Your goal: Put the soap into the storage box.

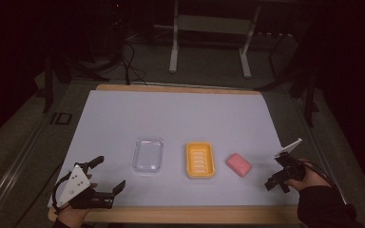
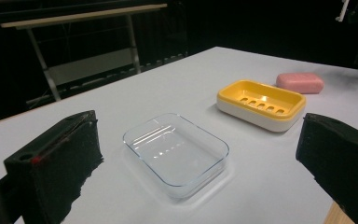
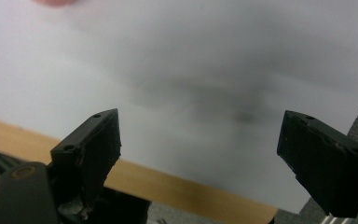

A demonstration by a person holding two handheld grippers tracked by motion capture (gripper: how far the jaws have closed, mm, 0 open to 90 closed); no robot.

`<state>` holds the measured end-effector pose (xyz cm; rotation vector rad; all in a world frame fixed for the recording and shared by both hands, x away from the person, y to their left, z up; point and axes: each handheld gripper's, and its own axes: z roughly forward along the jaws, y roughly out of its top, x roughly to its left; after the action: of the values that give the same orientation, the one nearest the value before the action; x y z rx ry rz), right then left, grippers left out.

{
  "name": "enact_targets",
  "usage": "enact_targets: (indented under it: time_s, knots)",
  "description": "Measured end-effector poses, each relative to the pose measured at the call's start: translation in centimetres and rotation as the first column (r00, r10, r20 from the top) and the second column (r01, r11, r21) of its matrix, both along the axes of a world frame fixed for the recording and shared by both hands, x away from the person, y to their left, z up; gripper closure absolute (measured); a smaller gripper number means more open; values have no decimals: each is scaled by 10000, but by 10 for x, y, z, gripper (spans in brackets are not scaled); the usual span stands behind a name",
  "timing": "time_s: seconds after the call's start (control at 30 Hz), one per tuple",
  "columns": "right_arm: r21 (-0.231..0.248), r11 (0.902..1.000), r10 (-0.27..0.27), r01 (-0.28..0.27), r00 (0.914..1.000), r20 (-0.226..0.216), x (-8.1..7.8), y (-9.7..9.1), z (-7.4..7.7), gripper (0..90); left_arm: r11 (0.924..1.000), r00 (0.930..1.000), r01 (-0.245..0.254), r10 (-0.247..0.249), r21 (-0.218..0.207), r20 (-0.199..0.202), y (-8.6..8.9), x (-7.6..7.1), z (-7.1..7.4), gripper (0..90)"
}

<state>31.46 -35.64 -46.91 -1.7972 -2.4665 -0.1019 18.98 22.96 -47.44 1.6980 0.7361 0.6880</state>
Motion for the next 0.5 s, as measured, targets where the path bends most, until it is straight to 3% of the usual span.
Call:
enact_targets:
  time_s: [0.13, 0.2, 0.27, 0.37, 0.5]
  knots:
    - [-16, 9975, 711, -711, 9970, -293, -3, 2, -1, 137, 10000, 10000, 7, -7, 3, 9, 0, 0, 0, 2]
    - [-3, 9921, 1257, -1257, 9916, -311, -5, 3, -2, 137, 10000, 10000, 11, -11, 5, 4, 0, 0, 0, 2]
    - [-50, 9899, 1415, -1419, 9889, -462, -6, 4, -3, 137, 10000, 10000, 7, -7, 11, 3, 0, 0, 0, 2]
    - [-270, 9730, 2279, -2292, 9726, -451, -9, 7, -4, 136, 10000, 10000, -6, 6, -1, 18, 0, 0, 0, 2]
    - [-466, 9355, 3479, -3503, 9361, -526, -14, 10, -6, 136, 10000, 10000, -2, 2, -18, 11, 0, 0, 0, 2]
